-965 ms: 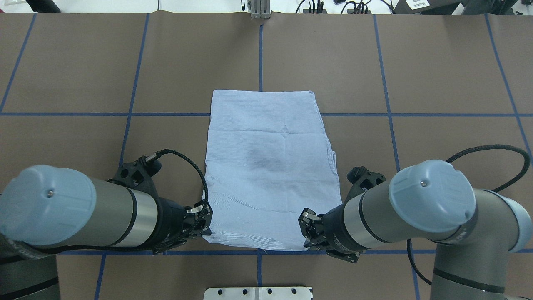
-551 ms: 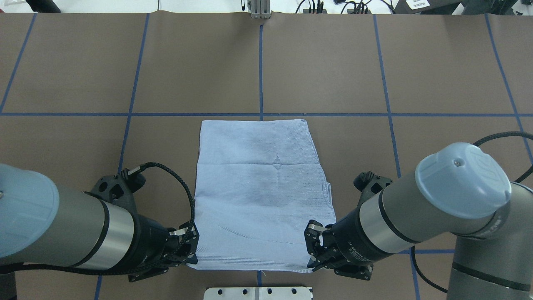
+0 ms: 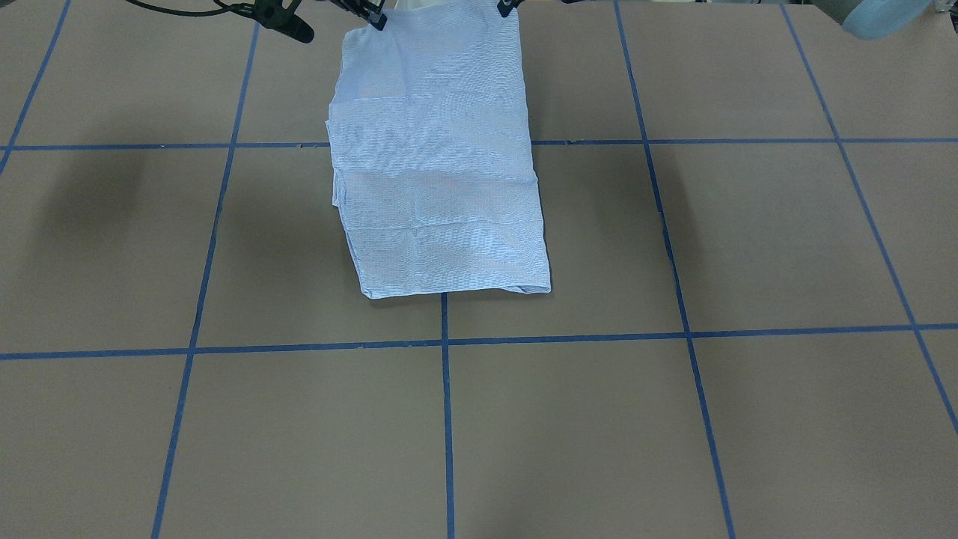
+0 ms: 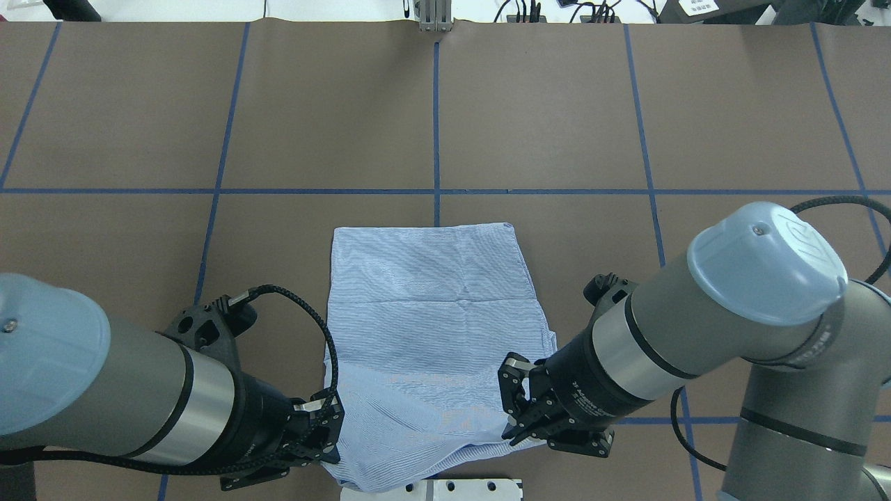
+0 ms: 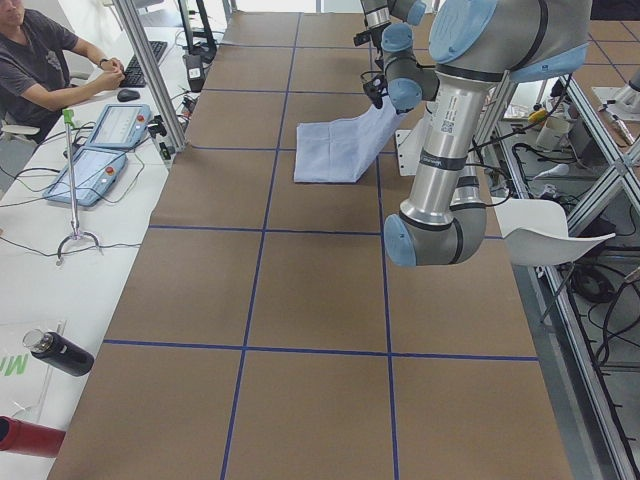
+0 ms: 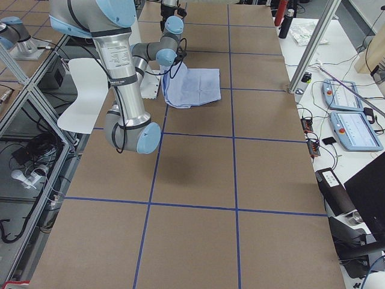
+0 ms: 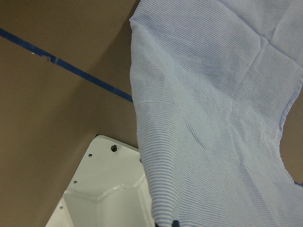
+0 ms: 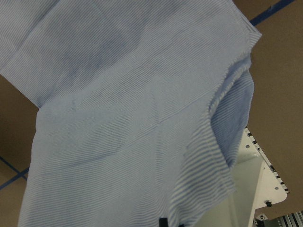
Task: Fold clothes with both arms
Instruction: 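Fold the held edge with both grippers away from the robot over the shirt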
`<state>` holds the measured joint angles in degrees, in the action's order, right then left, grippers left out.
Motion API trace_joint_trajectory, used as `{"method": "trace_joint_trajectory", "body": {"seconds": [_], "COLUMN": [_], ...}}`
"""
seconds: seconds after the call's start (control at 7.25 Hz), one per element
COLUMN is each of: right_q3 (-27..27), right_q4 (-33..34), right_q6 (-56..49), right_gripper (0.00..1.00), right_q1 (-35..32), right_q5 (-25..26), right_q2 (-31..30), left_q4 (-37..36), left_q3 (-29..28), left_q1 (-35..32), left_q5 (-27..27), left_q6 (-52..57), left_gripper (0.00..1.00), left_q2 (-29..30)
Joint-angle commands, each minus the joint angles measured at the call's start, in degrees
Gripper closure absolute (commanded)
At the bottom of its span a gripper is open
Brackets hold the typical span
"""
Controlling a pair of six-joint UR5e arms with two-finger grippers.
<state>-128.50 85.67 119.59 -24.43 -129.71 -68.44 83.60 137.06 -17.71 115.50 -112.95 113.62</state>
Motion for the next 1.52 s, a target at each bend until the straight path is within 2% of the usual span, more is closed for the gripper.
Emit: {"method": "trace_joint_trajectory", "body": {"seconds": [0.0,0.55,1.1,1.38], "right_q3": [4.30,11.94,20.72,27.58], "right_q4": [-0.07,-0.15,-0.50,-0.51], "right_q6": [-1.36,-5.40,-8.31,-10.33], "right_gripper": [1.00,1.00,1.00,1.00], "right_q1": [-2.89,-6.67,-7.74,-7.74], "right_q5": [0.42,2.45,5.51,6.75], "right_q2": [1.21,3.67,8.75,12.36], "left_q4": [-0.10,1.48,14.90,22.97], "left_q3": [-1.70,-7.67,-22.86,-29.71], "left_q1": [-2.50,-7.77,-13.84,-14.46], "left_q5": [-0.27,-0.54,-0.97,-1.41], "left_q6": [0.19,3.68,6.68,6.87], "left_gripper": [1.00,1.00,1.00,1.00], "left_q2": [-0.15,2.03,3.01,3.10]}}
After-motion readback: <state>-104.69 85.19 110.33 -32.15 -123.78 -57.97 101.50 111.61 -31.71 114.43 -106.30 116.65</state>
